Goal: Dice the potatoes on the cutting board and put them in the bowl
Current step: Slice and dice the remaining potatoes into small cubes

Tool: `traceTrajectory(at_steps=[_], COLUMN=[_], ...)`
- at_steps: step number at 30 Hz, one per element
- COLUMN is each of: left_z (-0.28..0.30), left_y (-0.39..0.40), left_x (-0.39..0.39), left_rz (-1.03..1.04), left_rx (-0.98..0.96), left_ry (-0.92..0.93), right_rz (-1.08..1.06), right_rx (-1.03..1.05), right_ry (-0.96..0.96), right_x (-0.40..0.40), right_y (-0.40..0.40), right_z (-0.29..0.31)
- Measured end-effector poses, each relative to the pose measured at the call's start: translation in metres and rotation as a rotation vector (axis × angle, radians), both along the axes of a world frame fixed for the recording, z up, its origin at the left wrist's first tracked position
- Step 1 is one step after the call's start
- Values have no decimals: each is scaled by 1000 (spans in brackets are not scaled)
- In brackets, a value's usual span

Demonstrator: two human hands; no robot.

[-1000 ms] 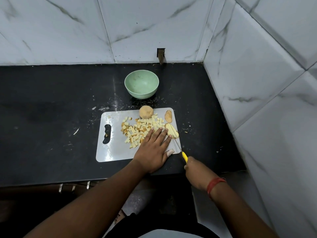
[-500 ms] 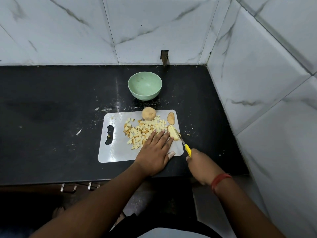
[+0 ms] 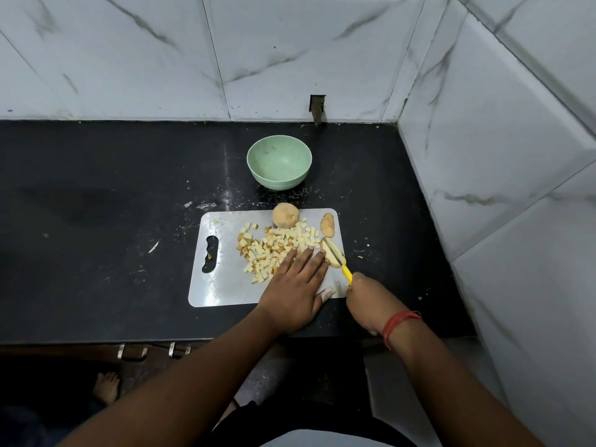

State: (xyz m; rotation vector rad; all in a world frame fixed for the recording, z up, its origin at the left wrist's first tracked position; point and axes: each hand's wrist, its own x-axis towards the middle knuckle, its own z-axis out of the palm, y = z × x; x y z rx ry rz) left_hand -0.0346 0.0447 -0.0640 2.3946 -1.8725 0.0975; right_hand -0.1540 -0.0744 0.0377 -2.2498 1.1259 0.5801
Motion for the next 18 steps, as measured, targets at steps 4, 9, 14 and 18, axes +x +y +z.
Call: traceTrajectory(at_steps=[4, 9, 14, 18], left_z=[-1, 0, 1, 2], left_y=[-1, -2, -3, -3], left_x=[1, 1, 1, 2], left_rz=[-4, 2, 1, -4], left_rx=[2, 19, 23, 34], left_ry=[2, 5, 0, 2], right_rz=[90, 121, 108, 174], right_rx=[14, 38, 59, 60], right_ry=[18, 64, -42, 31], right_x=[2, 7, 2, 6], right_y=[1, 0, -2, -4], right_z=[-1, 0, -2, 8])
